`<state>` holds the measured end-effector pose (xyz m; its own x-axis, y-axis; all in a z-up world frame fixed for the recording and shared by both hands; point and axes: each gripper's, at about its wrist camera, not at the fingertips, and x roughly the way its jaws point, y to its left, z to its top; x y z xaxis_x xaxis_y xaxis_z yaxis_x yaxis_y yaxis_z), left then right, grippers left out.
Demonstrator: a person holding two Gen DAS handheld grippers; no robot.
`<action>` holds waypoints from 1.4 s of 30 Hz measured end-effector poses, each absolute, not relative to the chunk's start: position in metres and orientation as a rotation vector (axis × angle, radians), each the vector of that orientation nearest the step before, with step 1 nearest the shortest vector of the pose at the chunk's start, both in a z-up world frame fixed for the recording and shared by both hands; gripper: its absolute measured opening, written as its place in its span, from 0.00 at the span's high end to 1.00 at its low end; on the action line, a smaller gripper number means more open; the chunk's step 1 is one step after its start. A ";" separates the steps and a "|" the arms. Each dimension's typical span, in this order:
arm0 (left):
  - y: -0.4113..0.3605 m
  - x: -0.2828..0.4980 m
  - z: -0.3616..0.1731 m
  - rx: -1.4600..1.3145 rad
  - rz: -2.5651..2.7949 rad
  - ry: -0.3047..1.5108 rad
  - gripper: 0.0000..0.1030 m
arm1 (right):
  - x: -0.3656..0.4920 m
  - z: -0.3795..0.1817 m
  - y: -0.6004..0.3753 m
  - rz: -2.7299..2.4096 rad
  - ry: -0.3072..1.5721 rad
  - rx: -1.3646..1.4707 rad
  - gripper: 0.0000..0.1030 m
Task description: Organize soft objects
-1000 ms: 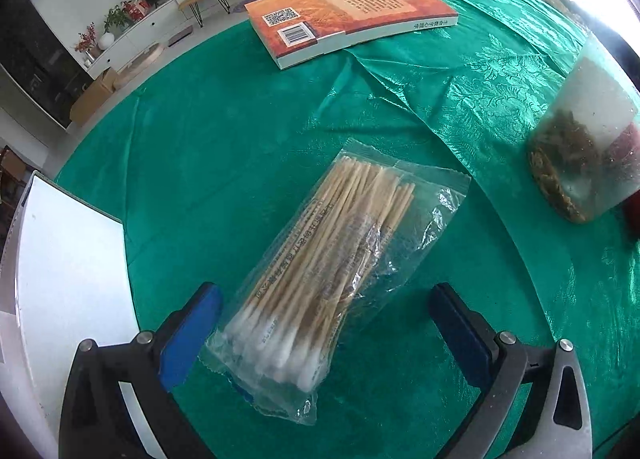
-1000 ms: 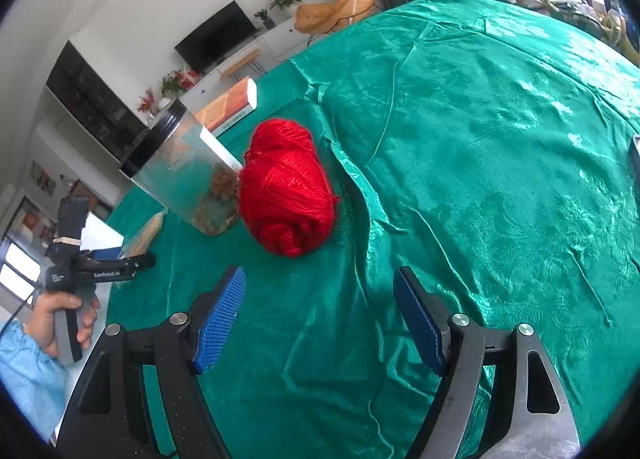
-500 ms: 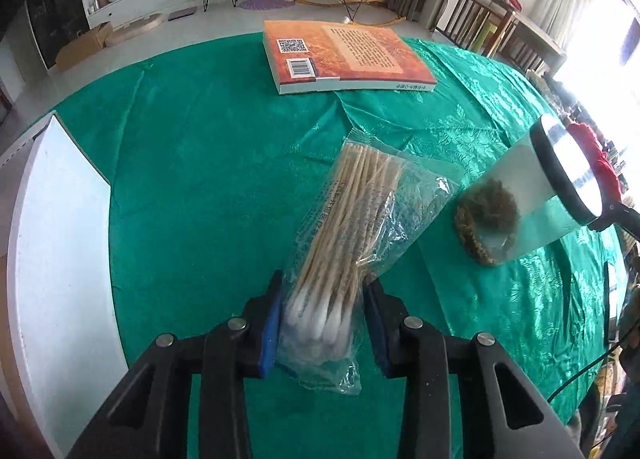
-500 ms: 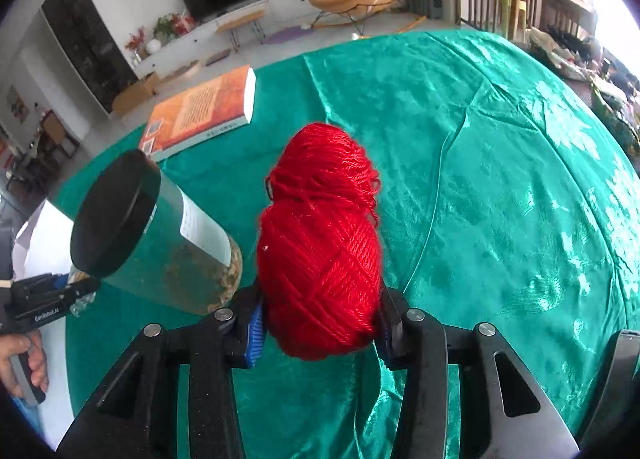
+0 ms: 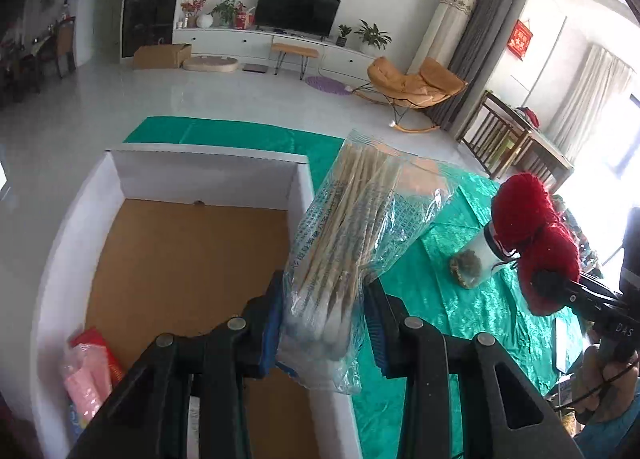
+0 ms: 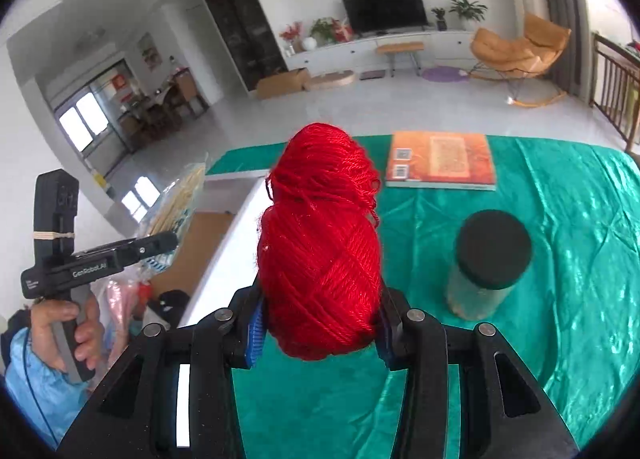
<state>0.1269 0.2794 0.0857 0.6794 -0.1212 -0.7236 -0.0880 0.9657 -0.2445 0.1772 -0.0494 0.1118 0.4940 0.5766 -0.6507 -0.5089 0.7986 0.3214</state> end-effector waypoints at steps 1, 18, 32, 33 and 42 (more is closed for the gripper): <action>0.295 0.110 0.085 -0.251 0.047 0.824 0.64 | 0.166 0.113 -0.024 0.720 0.833 0.085 0.55; 0.302 0.024 0.046 -0.112 0.385 0.789 0.03 | 0.086 0.065 0.116 0.936 0.955 -0.047 0.27; 0.284 0.008 0.060 0.045 0.625 0.730 0.03 | 0.062 0.074 0.100 0.865 0.899 -0.132 0.27; 0.283 0.007 0.061 0.050 0.631 0.727 0.03 | 0.060 0.074 0.100 0.863 0.896 -0.140 0.27; 0.284 -0.001 0.065 0.046 0.654 0.740 0.03 | 0.049 0.077 0.107 0.853 0.875 -0.194 0.27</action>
